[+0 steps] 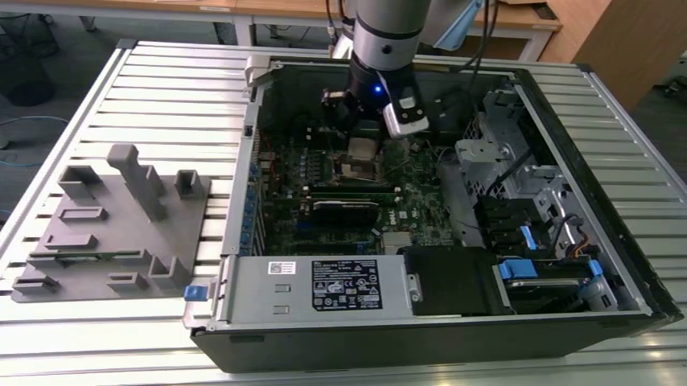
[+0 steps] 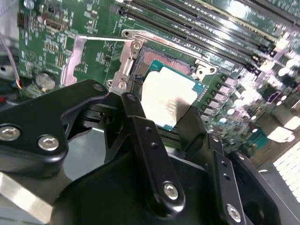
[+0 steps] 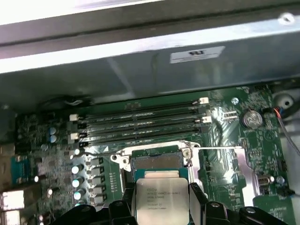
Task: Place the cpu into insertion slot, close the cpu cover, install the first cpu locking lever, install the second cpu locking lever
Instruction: 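Place the cpu into insertion slot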
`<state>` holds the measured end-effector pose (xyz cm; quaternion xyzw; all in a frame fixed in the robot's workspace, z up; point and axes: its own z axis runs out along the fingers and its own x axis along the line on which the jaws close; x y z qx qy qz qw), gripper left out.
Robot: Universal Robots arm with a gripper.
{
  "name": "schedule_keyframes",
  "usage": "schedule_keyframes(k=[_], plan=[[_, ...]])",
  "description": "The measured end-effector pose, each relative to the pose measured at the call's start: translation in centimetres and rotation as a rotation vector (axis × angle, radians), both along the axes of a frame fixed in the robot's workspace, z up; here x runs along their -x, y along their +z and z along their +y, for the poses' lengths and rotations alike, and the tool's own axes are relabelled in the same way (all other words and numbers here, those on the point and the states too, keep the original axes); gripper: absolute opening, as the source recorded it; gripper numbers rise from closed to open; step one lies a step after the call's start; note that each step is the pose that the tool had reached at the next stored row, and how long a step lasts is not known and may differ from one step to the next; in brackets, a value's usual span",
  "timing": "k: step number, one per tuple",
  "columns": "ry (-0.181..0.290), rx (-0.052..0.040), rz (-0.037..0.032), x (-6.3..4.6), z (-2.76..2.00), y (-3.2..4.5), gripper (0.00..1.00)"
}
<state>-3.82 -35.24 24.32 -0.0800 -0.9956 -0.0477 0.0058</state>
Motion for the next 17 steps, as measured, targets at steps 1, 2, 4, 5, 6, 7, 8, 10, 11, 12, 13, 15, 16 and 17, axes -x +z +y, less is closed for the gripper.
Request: schedule_keyframes(k=[1, 2, 4, 5, 6, 7, 8, 10, 11, 12, 13, 15, 16, 17], plan=[[-0.018, 0.0001, 0.0, 0.0, 0.0, -0.01, 0.54], [-0.036, 0.0, 0.0, 0.0, 0.0, -0.03, 0.54], [-0.073, 0.0, 0.0, 0.0, 0.0, -0.07, 0.54], [-0.091, 0.0, 0.0, 0.0, 0.0, -0.09, 0.54], [-0.109, 0.0, 0.0, 0.0, 0.0, -0.11, 0.54], [-0.127, 0.0, 0.0, 0.0, 0.0, -0.13, 0.54], [-0.145, 0.0, 0.0, 0.0, 0.0, -0.14, 0.54], [-0.181, 0.0, 0.0, 0.0, 0.0, -0.17, 0.54], [-0.201, 0.0, 0.0, 0.0, 0.0, -0.18, 0.54], [-0.219, 0.0001, -0.0001, 0.0, 0.0, -0.2, 0.54], [-0.237, 0.0, 0.0, 0.0, 0.0, -0.21, 0.54], [-0.273, 0.0, 0.0, 0.0, 0.0, -0.23, 0.54], [-0.29, 0.0, 0.0, 0.0, 0.0, -0.24, 0.54], [-0.31, 0.0, 0.0, 0.0, 0.0, -0.25, 0.54]])
